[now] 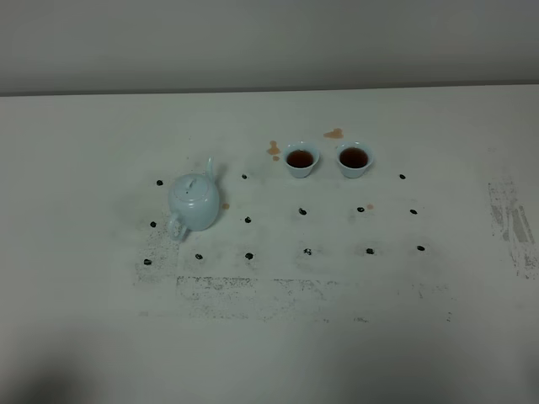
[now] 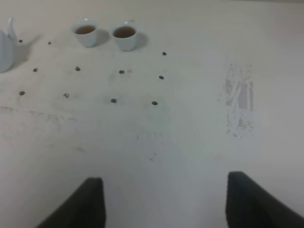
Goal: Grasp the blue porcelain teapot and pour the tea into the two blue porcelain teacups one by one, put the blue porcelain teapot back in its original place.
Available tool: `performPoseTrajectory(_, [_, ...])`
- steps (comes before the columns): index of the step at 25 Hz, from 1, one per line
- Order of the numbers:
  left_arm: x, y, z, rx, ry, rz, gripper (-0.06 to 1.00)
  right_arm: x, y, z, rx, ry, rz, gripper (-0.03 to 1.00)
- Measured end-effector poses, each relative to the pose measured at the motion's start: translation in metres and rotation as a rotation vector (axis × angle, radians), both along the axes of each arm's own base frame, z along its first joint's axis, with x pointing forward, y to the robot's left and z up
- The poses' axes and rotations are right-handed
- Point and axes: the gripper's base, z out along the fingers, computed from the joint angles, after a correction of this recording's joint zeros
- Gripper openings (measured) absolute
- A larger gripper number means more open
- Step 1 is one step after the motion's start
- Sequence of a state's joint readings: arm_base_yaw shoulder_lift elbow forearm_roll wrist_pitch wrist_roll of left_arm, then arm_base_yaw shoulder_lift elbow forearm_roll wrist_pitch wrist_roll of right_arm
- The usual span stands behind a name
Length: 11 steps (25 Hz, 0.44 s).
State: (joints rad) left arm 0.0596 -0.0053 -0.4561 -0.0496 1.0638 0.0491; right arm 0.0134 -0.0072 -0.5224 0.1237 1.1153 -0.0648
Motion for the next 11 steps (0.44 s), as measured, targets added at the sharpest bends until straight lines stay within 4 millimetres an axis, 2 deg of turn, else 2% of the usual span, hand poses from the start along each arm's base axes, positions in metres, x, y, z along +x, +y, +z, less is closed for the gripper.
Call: performPoseTrajectory(11, [0.0,0.0,0.0,0.0,0.0,0.0,0.4,0.0,0.0,0.0,0.0,0.0,0.0,0.56])
